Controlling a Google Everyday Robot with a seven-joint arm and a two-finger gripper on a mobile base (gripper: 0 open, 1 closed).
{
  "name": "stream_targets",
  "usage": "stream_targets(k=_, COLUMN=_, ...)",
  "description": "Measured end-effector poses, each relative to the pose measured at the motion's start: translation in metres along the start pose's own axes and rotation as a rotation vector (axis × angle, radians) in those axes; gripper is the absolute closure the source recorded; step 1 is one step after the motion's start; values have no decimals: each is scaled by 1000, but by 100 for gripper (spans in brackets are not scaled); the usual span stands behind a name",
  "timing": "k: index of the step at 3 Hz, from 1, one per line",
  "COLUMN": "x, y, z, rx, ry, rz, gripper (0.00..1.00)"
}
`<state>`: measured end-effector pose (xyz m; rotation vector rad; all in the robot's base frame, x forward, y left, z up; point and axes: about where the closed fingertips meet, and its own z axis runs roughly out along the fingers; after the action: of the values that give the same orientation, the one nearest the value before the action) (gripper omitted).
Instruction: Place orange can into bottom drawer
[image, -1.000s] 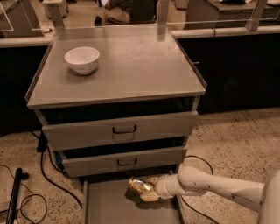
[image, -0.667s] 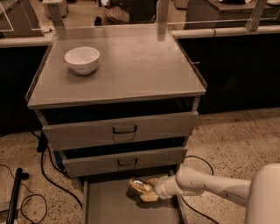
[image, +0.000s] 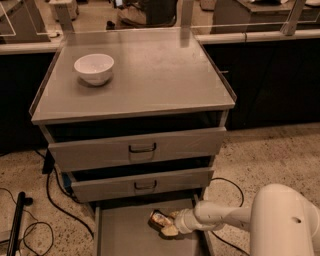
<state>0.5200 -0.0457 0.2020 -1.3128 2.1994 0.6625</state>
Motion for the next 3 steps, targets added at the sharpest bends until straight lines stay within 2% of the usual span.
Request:
stream_targets(k=1, x=22, y=-5, z=28, rx=18, ry=10, rz=-14, gripper=100)
stream_targets(k=2, x=33, y=-6, z=43, rx=22, ry=2, rz=-44, gripper=100)
stream_targets(k=3, x=34, y=-5, z=44, rx=22, ry=2, rz=-45, gripper=82)
